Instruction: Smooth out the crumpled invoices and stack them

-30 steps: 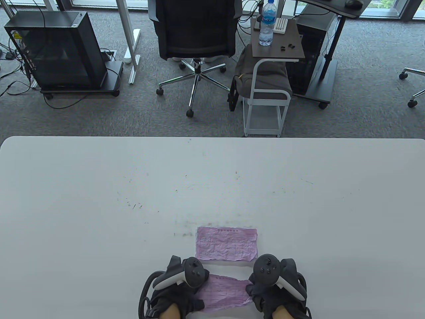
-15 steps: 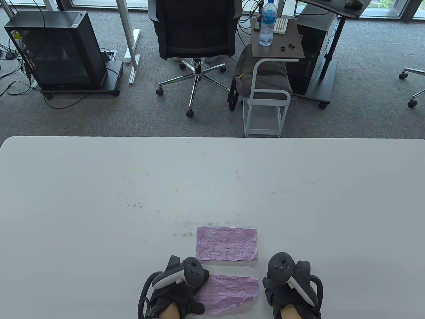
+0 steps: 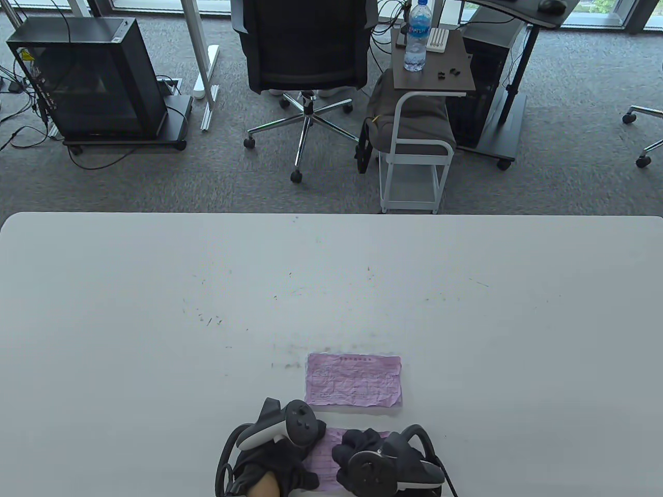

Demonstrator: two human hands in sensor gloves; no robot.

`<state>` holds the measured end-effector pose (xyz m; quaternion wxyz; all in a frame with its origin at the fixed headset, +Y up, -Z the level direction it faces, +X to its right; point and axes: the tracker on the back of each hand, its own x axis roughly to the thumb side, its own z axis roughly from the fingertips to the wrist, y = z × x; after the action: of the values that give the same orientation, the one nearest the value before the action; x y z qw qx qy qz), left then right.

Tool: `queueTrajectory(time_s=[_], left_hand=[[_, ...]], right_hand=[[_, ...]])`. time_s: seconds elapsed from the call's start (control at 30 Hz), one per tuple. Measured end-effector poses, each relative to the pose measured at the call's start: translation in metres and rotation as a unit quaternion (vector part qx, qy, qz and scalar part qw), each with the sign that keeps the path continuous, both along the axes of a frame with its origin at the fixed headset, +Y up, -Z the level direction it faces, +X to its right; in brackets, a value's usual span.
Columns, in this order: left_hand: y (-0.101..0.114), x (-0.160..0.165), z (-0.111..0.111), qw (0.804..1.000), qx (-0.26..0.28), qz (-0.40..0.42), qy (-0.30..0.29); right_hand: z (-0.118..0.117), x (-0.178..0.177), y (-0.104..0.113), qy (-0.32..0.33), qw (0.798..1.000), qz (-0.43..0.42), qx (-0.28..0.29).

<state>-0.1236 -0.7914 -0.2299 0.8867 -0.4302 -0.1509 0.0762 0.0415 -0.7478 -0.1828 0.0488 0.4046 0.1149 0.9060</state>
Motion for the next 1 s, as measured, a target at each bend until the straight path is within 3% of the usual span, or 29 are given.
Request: queueTrajectory(time_s=[0.13,0.23,0.37,0.53,1.0], left_hand=[[0.000,0.000,0.000,1.000,0.000,0.000,0.000],[0.001,0.000,0.000,1.000,0.000,0.001,0.000],[0.000,0.000,0.000,1.000,-0.003,0.005,0.006],[0.001,0.000,0.000,1.000,-0.004,0.004,0.006],[0.000,0.000,0.000,1.000,-0.004,0.004,0.007]], right_hand=[[0.001,-0.006,-0.012,0.020,0.998,0.048,-0.044],[0.000,-0.006,-0.022,0.014,0.988,0.097,-0.120],[-0.007,0.000,-0.019,-0.017,0.985,0.072,-0.155],[-0.015,0.009,-0.016,-0.059,0.981,0.071,-0.171],[-0.031,0.044,-0.021,-0.198,0.946,0.094,-0.240]])
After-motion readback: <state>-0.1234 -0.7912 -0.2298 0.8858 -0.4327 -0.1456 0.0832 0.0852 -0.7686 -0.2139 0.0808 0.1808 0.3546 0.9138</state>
